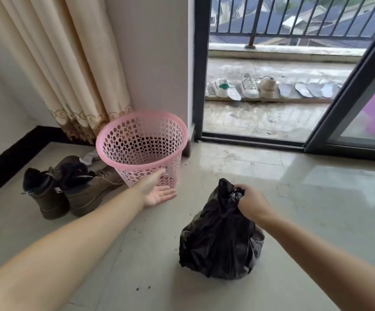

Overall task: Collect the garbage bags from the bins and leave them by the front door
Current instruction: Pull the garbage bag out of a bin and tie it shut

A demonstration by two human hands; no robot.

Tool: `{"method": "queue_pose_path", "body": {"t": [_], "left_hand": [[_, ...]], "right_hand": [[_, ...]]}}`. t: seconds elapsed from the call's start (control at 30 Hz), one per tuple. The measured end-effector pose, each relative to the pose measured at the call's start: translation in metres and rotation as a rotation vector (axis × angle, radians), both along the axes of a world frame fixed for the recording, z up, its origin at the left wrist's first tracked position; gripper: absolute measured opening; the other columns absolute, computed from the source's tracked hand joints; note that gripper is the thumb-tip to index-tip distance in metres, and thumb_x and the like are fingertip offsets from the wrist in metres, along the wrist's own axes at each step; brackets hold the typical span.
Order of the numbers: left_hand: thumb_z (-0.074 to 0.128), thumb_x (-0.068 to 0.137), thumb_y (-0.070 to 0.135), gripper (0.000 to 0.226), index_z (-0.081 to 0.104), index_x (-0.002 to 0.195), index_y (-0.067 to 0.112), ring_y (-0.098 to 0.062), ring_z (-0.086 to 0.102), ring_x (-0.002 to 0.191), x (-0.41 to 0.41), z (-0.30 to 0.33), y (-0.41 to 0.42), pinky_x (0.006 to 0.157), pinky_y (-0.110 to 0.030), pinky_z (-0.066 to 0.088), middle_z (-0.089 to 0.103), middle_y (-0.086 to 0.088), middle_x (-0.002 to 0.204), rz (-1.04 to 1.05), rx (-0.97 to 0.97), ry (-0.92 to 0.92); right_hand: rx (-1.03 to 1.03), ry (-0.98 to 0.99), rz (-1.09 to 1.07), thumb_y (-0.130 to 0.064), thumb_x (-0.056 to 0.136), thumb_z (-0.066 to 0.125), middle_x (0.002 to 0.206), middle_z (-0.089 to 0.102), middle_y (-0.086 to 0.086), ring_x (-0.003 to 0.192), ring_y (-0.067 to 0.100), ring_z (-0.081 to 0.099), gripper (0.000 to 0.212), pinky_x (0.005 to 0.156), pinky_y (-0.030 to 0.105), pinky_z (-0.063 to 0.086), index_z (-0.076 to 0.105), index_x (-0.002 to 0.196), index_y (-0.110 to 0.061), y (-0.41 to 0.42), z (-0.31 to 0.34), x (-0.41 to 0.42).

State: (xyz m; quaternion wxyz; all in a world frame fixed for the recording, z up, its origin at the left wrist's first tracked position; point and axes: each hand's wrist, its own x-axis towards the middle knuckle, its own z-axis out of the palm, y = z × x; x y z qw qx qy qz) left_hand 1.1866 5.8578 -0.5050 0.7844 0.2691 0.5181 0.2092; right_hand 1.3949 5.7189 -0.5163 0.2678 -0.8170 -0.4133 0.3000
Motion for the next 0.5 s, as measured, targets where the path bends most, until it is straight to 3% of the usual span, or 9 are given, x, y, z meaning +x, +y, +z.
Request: {"method": "queue_pose_path", "body": {"t": [0.07, 0.13, 0.2, 0.27, 0.33, 0.37, 0.43, 0.5], "left_hand": [[0.054, 0.094, 0.027, 0.049, 0.038, 0.136, 0.006, -0.031, 0.059, 0.108, 0.012, 0.01, -0.023, 0.087, -0.044, 0.053, 0.051, -0.021, 0.127, -0.3, 0.112, 0.085], [0.056, 0.092, 0.035, 0.042, 0.047, 0.127, 0.014, -0.023, 0.062, 0.105, 0.027, 0.019, -0.045, 0.09, -0.042, 0.054, 0.058, -0.012, 0.119, -0.565, 0.333, 0.147], [0.059, 0.087, 0.046, 0.057, 0.039, 0.136, 0.025, -0.014, 0.057, 0.112, 0.042, 0.023, -0.063, 0.096, -0.032, 0.048, 0.054, -0.002, 0.126, -0.81, 0.647, 0.245], [0.063, 0.081, 0.051, 0.08, 0.021, 0.146, 0.033, -0.009, 0.042, 0.125, 0.053, 0.019, -0.073, 0.1, -0.02, 0.031, 0.039, 0.004, 0.143, -0.957, 0.94, 0.387], [0.064, 0.082, 0.04, 0.084, 0.016, 0.149, 0.03, -0.012, 0.034, 0.134, 0.057, 0.015, -0.079, 0.102, -0.018, 0.025, 0.033, 0.002, 0.148, -0.983, 1.124, 0.48], [0.062, 0.084, 0.028, 0.074, 0.024, 0.147, 0.026, -0.016, 0.039, 0.132, 0.058, 0.014, -0.08, 0.103, -0.02, 0.03, 0.04, -0.001, 0.144, -0.953, 1.203, 0.502], [0.054, 0.085, 0.009, 0.045, 0.053, 0.13, 0.017, -0.022, 0.056, 0.114, 0.055, 0.017, -0.073, 0.097, -0.032, 0.044, 0.062, -0.006, 0.122, -0.804, 1.305, 0.502], [0.05, 0.087, 0.002, 0.026, 0.068, 0.104, 0.009, -0.024, 0.064, 0.092, 0.049, 0.023, -0.06, 0.085, -0.041, 0.05, 0.071, -0.012, 0.096, -0.61, 1.276, 0.477]], "right_hand": [[-0.09, 0.025, 0.024, 0.005, 0.082, 0.034, 0.066, 0.055, -0.004, 0.053, 0.01, 0.046, 0.05, 0.037, 0.016, 0.031, 0.06, 0.118, -0.019, -0.005, -0.011, 0.0], [-0.077, 0.078, 0.012, 0.0, 0.084, 0.041, 0.07, 0.058, -0.001, 0.06, 0.013, 0.053, 0.039, 0.045, 0.018, 0.044, 0.059, 0.113, -0.02, -0.003, -0.007, 0.001], [0.004, 0.183, -0.005, -0.008, 0.083, 0.055, 0.088, 0.065, 0.005, 0.082, 0.021, 0.063, 0.031, 0.074, 0.034, 0.057, 0.057, 0.112, -0.018, 0.001, 0.002, 0.002], [0.051, 0.304, 0.004, -0.012, 0.08, 0.063, 0.098, 0.065, 0.008, 0.091, 0.025, 0.066, 0.038, 0.083, 0.042, 0.056, 0.052, 0.116, -0.02, 0.001, 0.014, 0.003], [0.046, 0.391, 0.054, -0.017, 0.08, 0.067, 0.099, 0.066, 0.008, 0.091, 0.025, 0.068, 0.041, 0.083, 0.042, 0.057, 0.05, 0.116, -0.024, -0.001, 0.024, 0.006], [0.025, 0.421, 0.087, -0.02, 0.08, 0.069, 0.102, 0.067, 0.009, 0.094, 0.025, 0.068, 0.039, 0.087, 0.043, 0.056, 0.052, 0.115, -0.024, -0.003, 0.028, 0.009], [-0.024, 0.452, 0.141, -0.024, 0.081, 0.071, 0.11, 0.065, 0.007, 0.101, 0.025, 0.066, 0.035, 0.094, 0.044, 0.053, 0.055, 0.112, -0.023, -0.007, 0.035, 0.018], [-0.063, 0.391, 0.165, -0.028, 0.081, 0.071, 0.107, 0.06, -0.001, 0.103, 0.021, 0.062, 0.028, 0.093, 0.036, 0.052, 0.057, 0.105, -0.024, -0.009, 0.038, 0.03]]}}
